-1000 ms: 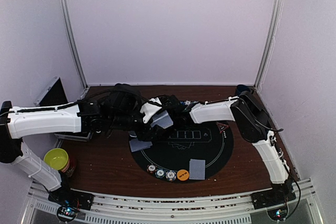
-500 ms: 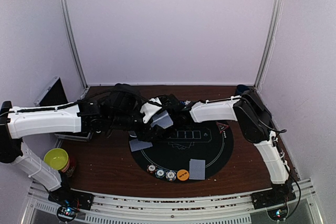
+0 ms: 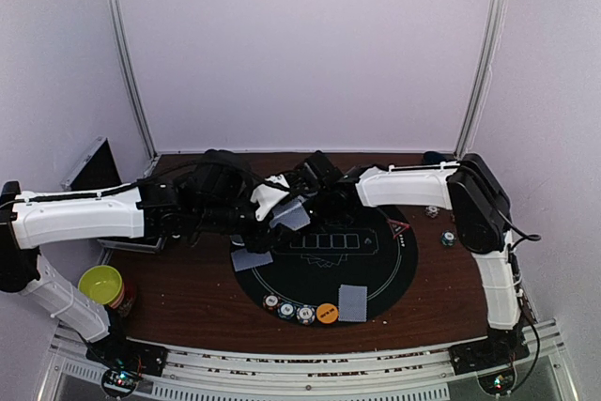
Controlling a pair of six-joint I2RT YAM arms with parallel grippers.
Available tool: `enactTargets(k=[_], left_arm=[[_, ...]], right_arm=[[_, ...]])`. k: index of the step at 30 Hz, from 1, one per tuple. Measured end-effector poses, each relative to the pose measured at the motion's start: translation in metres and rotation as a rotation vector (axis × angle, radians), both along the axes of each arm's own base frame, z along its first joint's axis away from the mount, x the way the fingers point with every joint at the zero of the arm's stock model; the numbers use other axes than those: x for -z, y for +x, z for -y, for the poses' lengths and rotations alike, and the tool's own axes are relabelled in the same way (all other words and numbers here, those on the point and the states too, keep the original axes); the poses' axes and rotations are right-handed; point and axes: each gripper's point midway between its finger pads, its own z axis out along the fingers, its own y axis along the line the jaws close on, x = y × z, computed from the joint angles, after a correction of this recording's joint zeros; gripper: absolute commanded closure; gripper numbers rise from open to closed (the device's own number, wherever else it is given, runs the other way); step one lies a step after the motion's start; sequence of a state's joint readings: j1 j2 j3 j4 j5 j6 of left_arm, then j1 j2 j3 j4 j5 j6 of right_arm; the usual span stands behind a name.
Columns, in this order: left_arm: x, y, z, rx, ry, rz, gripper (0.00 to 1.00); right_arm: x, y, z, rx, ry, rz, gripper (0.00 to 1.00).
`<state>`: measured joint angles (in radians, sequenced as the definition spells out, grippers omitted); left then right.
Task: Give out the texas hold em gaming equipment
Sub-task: Pick up the face-down deck piles from the face-down deck piles.
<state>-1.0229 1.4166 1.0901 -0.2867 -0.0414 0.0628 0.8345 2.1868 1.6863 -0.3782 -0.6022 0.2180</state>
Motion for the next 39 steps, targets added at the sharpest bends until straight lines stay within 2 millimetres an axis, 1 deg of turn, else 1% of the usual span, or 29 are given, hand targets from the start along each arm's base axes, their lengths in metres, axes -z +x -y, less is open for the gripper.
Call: enactTargets(k=[2, 4, 7, 10, 12, 14, 15, 16, 17, 21, 24, 27, 31, 36, 39], left_arm=[[0.0, 0.0, 0.0, 0.0, 0.0, 0.0, 0.4], [0.0, 0.0, 0.0, 0.0, 0.0, 0.0, 0.4], [0.0, 0.0, 0.0, -0.001, 0.0, 0.0, 0.4], [0.0, 0.0, 0.0, -0.002, 0.001, 0.001, 0.4], [0.0, 0.0, 0.0, -0.003, 0.001, 0.002, 0.4], [0.0, 0.001, 0.0, -0.003, 0.001, 0.002, 0.4], [0.0, 0.001, 0.0, -0.003, 0.001, 0.002, 0.4], [0.0, 0.001, 0.0, -0.003, 0.001, 0.002, 0.4], [0.0, 0.001, 0.0, -0.003, 0.001, 0.002, 0.4], [0.0, 0.001, 0.0, -0.003, 0.001, 0.002, 0.4], [0.0, 0.001, 0.0, -0.003, 0.002, 0.003, 0.4], [0.0, 0.001, 0.0, -0.003, 0.002, 0.003, 0.4], [0.0, 0.001, 0.0, -0.004, 0.002, 0.003, 0.4], [0.0, 0.001, -0.001, -0.003, 0.003, 0.005, 0.4], [0.0, 0.001, -0.001, -0.004, 0.004, 0.006, 0.4]], right_arm=[[-0.008, 0.002, 0.006, 0.004, 0.007, 0.014, 0.47], [-0.015, 0.007, 0.016, 0.018, 0.012, 0.023, 0.46], [-0.018, 0.018, 0.034, 0.04, 0.007, 0.035, 0.44], [-0.019, 0.027, 0.055, 0.069, -0.004, 0.035, 0.36], [-0.021, 0.031, 0.068, 0.086, -0.009, 0.038, 0.29], [-0.029, 0.037, 0.082, 0.105, -0.006, 0.049, 0.2], [-0.035, 0.04, 0.089, 0.114, -0.001, 0.059, 0.15], [-0.042, 0.043, 0.094, 0.123, 0.008, 0.069, 0.03], [-0.05, 0.045, 0.1, 0.133, 0.018, 0.082, 0.0], [-0.09, 0.055, 0.121, 0.166, 0.069, 0.163, 0.0], [-0.115, 0.057, 0.134, 0.186, 0.099, 0.225, 0.0], [-0.137, 0.049, 0.138, 0.17, 0.134, 0.273, 0.0], [-0.158, 0.032, 0.131, 0.087, 0.2, 0.28, 0.0], [-0.165, 0.01, 0.12, -0.013, 0.292, 0.244, 0.03], [-0.167, -0.008, 0.113, -0.066, 0.341, 0.207, 0.05]])
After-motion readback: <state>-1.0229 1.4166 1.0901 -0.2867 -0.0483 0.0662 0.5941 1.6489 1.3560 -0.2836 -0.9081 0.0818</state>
